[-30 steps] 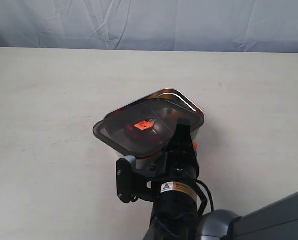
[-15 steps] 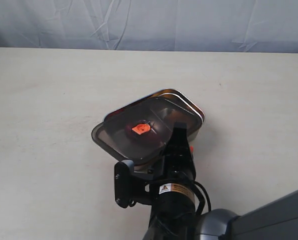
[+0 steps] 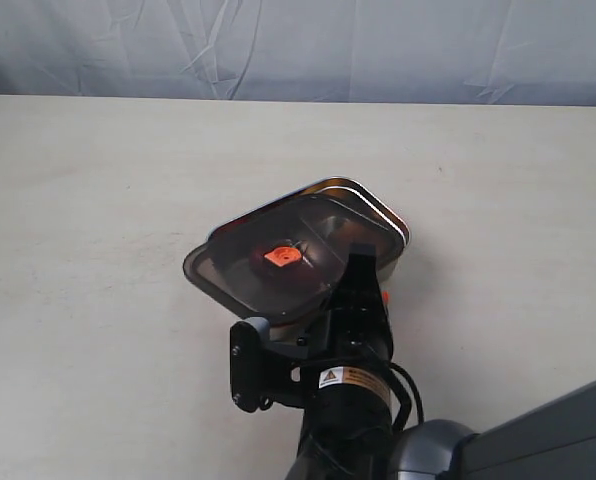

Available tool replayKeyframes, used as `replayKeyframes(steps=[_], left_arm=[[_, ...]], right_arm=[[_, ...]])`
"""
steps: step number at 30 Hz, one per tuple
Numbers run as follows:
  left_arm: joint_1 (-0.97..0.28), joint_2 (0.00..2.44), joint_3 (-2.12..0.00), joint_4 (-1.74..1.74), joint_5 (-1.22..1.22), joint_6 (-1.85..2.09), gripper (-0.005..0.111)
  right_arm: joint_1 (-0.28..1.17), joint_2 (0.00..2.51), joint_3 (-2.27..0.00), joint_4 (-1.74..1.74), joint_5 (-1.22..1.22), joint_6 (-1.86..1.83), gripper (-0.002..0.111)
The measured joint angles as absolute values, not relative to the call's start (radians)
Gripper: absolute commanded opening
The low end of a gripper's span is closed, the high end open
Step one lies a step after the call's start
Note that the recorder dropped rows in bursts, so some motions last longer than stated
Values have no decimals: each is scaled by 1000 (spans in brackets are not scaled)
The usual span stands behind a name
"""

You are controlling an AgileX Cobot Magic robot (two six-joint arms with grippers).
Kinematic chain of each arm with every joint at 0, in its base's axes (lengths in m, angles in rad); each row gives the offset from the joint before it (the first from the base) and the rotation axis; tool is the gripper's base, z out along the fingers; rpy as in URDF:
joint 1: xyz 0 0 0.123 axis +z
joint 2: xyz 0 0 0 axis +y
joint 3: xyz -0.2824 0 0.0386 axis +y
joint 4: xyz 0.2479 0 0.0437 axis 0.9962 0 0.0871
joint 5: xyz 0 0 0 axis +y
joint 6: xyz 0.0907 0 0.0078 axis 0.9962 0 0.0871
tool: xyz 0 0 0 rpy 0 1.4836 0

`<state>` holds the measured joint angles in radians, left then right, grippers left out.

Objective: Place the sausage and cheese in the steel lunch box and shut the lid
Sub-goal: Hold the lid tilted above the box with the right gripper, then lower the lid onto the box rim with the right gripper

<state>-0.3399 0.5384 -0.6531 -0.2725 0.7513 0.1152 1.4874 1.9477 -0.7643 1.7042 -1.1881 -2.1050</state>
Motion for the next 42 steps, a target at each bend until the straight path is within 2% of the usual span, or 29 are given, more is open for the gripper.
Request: replayKeyframes(steps=[17,31,36,42], left_arm=[[-340,538,-653,-272,749,131,0],[-340,538,-653,-272,746,135,0],[-340,538,-653,-272,746,135,0],[-340,538,-653,-272,729,137,0]], right_arm=[[1492,1909,-764,1653,-1215,-2115,-1],[1486,1780,-762,1561,-1209,-2113,-1],[1413,1724,-719,1553,-1213,-2113,-1],[1390,1794,-672,1541,-1215,-2113,-1]])
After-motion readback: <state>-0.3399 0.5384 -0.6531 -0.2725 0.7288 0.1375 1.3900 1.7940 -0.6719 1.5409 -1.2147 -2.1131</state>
